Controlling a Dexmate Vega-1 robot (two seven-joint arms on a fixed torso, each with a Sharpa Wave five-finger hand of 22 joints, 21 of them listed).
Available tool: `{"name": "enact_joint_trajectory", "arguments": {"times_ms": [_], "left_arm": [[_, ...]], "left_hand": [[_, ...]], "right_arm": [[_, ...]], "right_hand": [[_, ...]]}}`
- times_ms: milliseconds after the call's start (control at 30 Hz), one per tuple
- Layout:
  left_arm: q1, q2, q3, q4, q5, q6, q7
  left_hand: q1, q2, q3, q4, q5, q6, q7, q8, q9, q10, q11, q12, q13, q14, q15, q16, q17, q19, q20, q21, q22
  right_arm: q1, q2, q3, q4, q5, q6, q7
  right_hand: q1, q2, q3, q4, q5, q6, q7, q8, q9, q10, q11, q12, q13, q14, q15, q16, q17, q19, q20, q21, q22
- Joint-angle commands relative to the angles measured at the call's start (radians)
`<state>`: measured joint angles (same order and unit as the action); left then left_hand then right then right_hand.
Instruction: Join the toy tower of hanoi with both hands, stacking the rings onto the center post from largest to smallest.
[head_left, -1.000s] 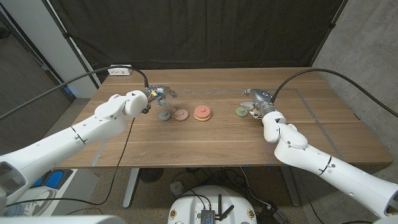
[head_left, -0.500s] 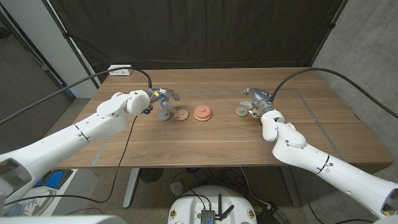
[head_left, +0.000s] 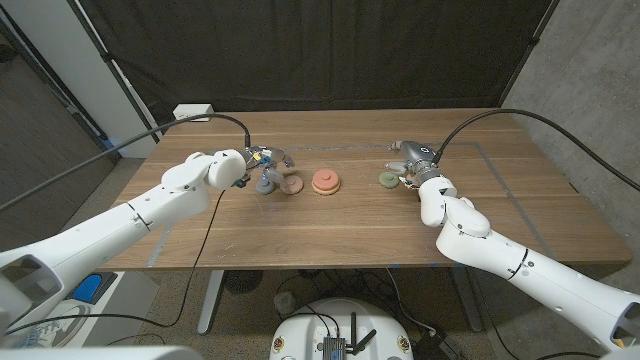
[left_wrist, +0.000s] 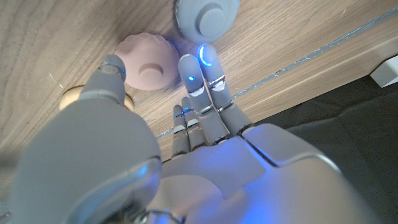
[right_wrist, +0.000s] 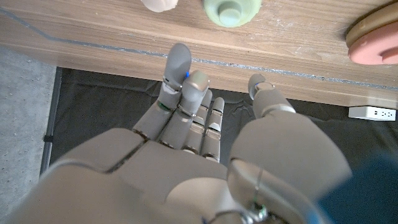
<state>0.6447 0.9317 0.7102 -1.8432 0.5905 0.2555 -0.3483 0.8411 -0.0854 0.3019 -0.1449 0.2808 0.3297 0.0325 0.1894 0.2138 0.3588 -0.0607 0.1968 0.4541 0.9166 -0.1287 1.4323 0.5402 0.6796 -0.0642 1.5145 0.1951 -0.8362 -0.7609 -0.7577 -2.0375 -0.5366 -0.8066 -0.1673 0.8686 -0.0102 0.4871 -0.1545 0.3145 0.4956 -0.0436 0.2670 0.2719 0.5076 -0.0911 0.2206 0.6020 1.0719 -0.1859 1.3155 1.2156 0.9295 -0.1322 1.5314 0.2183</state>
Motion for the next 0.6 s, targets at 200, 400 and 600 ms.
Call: {"name": "enact_joint_trajectory", "arguments": {"times_ms": [200, 400, 600], "left_arm": [[-0.003, -0.030, 0.021, 0.041, 0.053, -0.043, 0.022], [0.003, -0.036, 0.018, 0.049, 0.060, -0.045, 0.039], [0.001, -0.048, 0.025, 0.063, 0.074, -0.040, 0.045]], "left_hand": [[0.010, 0.005, 0.004, -0.009, -0.004, 0.007, -0.004, 0.007, -0.001, 0.009, -0.005, 0.008, -0.001, 0.012, -0.089, 0.008, 0.002, 0.007, -0.143, 0.004, 0.002], [0.012, 0.005, 0.003, -0.010, -0.006, 0.005, -0.003, 0.007, -0.002, 0.008, -0.005, 0.008, -0.001, 0.012, -0.089, 0.008, 0.001, 0.006, -0.142, 0.004, 0.002], [0.013, 0.004, 0.003, -0.011, -0.007, 0.002, -0.003, 0.007, -0.002, 0.004, -0.005, 0.007, -0.003, 0.011, -0.088, 0.008, 0.000, 0.004, -0.142, 0.002, 0.002]], "right_arm": [[0.008, 0.003, -0.011, -0.005, 0.014, -0.025, 0.003], [0.013, 0.003, -0.014, -0.005, 0.021, -0.033, 0.006], [0.020, 0.003, -0.021, -0.003, 0.025, -0.038, 0.009]], "right_hand": [[-0.012, 0.002, 0.008, 0.000, 0.008, 0.005, 0.006, 0.003, 0.002, 0.015, 0.003, -0.001, 0.004, -0.009, -0.032, -0.004, 0.000, -0.003, -0.083, 0.001, -0.001], [-0.015, 0.003, 0.010, 0.000, 0.009, 0.004, 0.005, 0.001, 0.002, 0.017, 0.004, -0.001, 0.006, -0.011, -0.033, -0.006, -0.002, -0.003, -0.083, 0.000, -0.002], [-0.018, 0.005, 0.011, 0.000, 0.011, 0.005, 0.006, 0.000, 0.002, 0.018, 0.003, -0.001, 0.008, -0.011, -0.032, -0.006, -0.002, -0.001, -0.083, 0.002, -0.001]]}}
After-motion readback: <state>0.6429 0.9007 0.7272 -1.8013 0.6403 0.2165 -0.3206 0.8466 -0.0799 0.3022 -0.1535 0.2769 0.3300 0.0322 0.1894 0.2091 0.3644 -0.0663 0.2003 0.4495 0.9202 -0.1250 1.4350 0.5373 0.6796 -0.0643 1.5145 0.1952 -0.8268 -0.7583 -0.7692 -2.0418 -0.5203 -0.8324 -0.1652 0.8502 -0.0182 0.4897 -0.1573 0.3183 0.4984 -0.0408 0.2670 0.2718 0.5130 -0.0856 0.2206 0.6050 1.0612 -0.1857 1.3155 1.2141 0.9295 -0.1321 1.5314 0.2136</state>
